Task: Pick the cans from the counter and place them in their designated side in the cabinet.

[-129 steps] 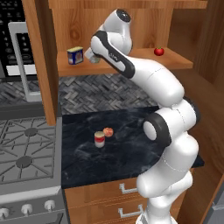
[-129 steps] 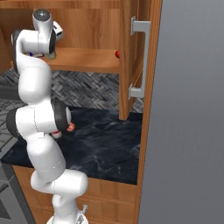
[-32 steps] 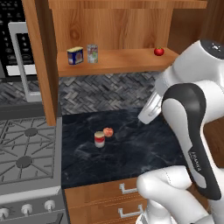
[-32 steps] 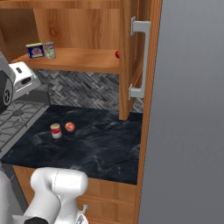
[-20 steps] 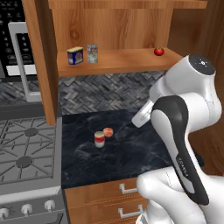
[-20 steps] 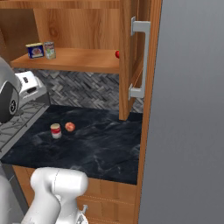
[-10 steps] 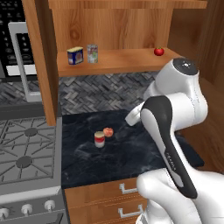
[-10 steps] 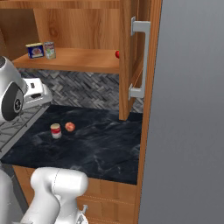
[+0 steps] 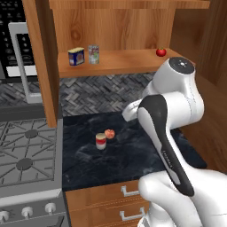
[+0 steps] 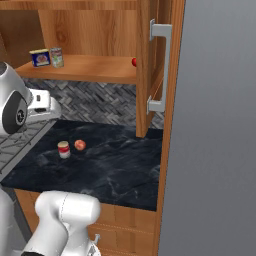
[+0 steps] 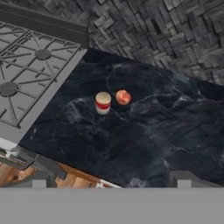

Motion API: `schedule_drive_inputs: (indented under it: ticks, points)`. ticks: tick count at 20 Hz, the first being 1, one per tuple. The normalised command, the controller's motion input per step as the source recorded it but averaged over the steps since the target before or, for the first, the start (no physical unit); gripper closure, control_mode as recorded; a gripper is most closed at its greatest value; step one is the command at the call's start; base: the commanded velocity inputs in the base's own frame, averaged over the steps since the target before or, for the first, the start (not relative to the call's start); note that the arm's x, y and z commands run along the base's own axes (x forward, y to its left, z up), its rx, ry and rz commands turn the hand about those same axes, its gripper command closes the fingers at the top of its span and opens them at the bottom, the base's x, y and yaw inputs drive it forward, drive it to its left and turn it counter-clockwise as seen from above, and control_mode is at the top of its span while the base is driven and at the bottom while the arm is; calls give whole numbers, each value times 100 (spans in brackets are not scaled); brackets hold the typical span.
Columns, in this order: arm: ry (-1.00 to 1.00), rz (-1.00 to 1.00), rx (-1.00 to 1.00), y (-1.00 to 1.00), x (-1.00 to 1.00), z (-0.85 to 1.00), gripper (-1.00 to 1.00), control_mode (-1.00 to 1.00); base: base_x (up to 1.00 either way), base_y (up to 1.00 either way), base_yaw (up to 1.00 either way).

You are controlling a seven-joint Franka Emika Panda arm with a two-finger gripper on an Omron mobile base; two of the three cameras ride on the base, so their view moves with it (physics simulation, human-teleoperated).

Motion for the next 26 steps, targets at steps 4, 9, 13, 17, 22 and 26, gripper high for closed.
schedule_drive_inputs:
  ticks: [4,9,13,17,22,26]
  points:
    - [0,-6,16,0,3,0,-100,-100,0,0,0]
    - [0,-2,15,0,3,-2,-100,-100,0,0,0]
    - [-1,-6,3,0,2,-11,-100,-100,0,0,0]
    - [-1,-7,0,0,1,-12,-100,-100,0,0,0]
    - [-3,-5,1,2,5,-9,-100,-100,0,0,0]
    - [-4,0,2,12,5,-12,-100,-100,0,0,0]
